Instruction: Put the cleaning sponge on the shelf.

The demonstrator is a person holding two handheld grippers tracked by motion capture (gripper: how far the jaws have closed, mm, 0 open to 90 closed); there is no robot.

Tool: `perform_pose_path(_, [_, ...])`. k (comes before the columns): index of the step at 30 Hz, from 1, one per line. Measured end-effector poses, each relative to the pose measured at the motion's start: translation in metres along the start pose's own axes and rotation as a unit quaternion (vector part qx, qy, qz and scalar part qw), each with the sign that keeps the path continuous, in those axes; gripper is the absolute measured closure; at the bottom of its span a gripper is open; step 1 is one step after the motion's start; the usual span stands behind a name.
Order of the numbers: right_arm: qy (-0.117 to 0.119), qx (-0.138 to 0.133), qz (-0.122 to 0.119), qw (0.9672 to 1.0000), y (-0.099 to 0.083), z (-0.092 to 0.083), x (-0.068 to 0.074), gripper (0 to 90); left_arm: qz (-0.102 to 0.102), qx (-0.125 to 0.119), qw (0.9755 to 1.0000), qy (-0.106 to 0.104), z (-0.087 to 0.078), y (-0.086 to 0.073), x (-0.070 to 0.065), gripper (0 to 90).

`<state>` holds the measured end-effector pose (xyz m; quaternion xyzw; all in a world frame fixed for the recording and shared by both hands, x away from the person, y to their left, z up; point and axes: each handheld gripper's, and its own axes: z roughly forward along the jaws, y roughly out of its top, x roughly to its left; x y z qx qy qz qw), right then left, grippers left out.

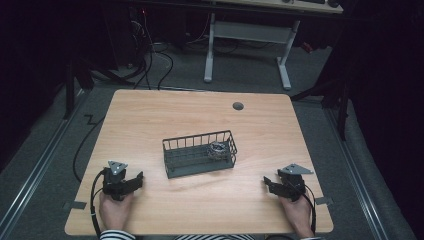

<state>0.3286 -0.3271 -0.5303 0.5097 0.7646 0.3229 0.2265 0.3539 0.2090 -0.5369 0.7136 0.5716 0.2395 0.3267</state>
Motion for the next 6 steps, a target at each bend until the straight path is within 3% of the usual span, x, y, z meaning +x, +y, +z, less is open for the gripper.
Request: perform_pose_path(6, [0.000, 0.000, -0.001, 1.0000, 0.0000, 0.0001, -0.0001, 33.9, 0.000, -0.001, 1.0000, 0.001, 0.0002, -0.0001, -0.0002, 25.1])
